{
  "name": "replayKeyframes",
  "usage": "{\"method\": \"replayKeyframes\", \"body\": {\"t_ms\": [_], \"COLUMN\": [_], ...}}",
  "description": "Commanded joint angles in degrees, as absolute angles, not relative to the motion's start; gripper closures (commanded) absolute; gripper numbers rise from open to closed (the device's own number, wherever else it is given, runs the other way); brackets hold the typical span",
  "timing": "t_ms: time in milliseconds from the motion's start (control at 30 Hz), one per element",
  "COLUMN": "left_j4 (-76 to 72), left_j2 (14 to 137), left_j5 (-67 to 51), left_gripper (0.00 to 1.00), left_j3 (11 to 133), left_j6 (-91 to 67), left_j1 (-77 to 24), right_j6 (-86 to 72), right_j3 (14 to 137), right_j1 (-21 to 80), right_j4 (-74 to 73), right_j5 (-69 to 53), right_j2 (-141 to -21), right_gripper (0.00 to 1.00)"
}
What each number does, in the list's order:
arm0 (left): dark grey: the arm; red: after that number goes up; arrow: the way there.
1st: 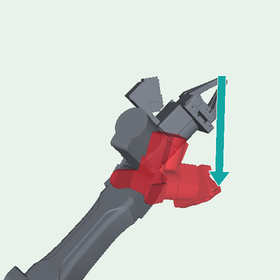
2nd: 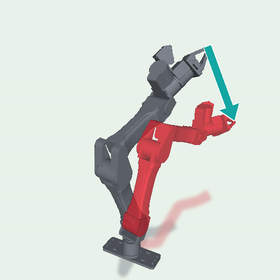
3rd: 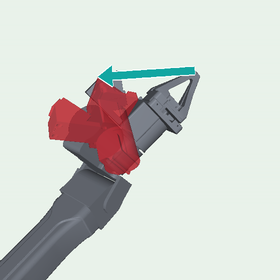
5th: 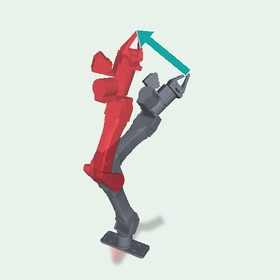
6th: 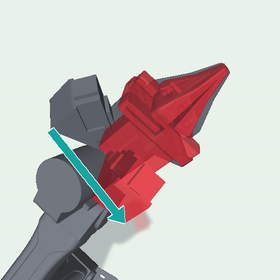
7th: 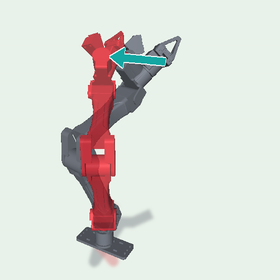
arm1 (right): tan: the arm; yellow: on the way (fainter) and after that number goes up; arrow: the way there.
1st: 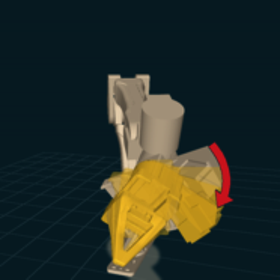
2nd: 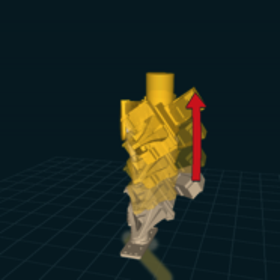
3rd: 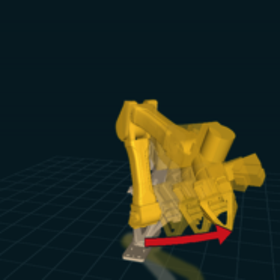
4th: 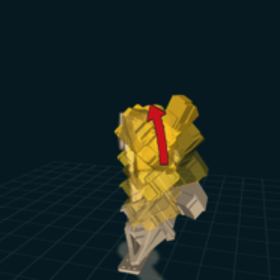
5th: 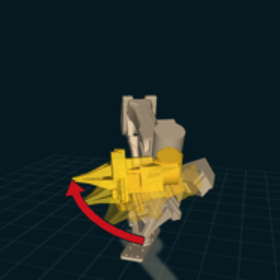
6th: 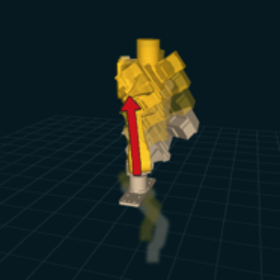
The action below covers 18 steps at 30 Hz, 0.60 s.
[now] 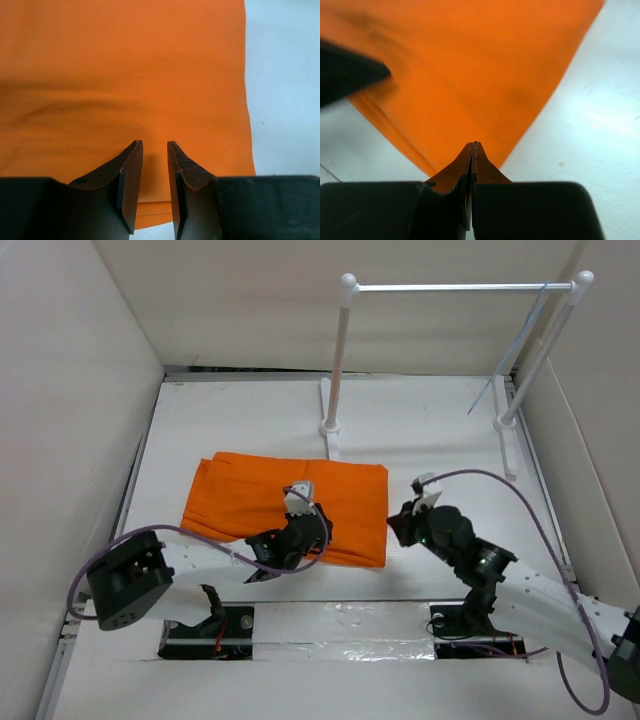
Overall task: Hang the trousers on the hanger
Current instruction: Fold the trousers at the center of the board, then pick up the hanger from the clothesline.
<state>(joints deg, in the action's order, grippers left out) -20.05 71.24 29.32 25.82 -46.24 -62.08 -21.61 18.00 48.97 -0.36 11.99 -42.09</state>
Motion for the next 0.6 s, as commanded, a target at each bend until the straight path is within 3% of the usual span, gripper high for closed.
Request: {"method": "replayKeyframes", "body": {"t_ms": [0,67,100,200,233,300,567], "left_j4": [-27.2,-28.6,-28.7,-28.4,-28.3,-28.4,-27.6], "left_j2": [75.4,79.5,80.8,85.7,87.9,89.2,84.2], "left_j5": [30.7,30.4,31.0,34.4,34.5,34.1,37.4], "left_gripper": [0.76,0.77,0.77,0.78,0.79,0.79,0.8], "left_j3": [29.4,31.1,32.9,36.4,37.2,38.3,37.5], "left_j6": [-43.1,-42.4,-42.3,-42.5,-43.0,-43.3,-44.1], "left_j1": [-65.8,-68.1,-69.2,-73.4,-73.9,-75.1,-78.6], "right_j6": [-13.6,-9.3,-8.1,-3.5,-2.2,-0.8,-0.6], "right_j3": [29.9,37.6,40.2,51.8,54.3,59.4,71.7], "right_j1": [43.8,38.5,36.5,27.8,25.9,20.0,1.2], "right_j4": [-6.3,-9.0,-9.5,-12.8,-13.9,-12.9,-9.5], "right_j5": [14.8,15.6,15.3,14.1,14.7,16.1,12.4], "right_j2": [-37.3,-37.0,-37.6,-42.1,-43.2,-46.9,-63.4], "right_gripper": [0.92,0.82,0.66,0.38,0.34,0.28,0.23]}}
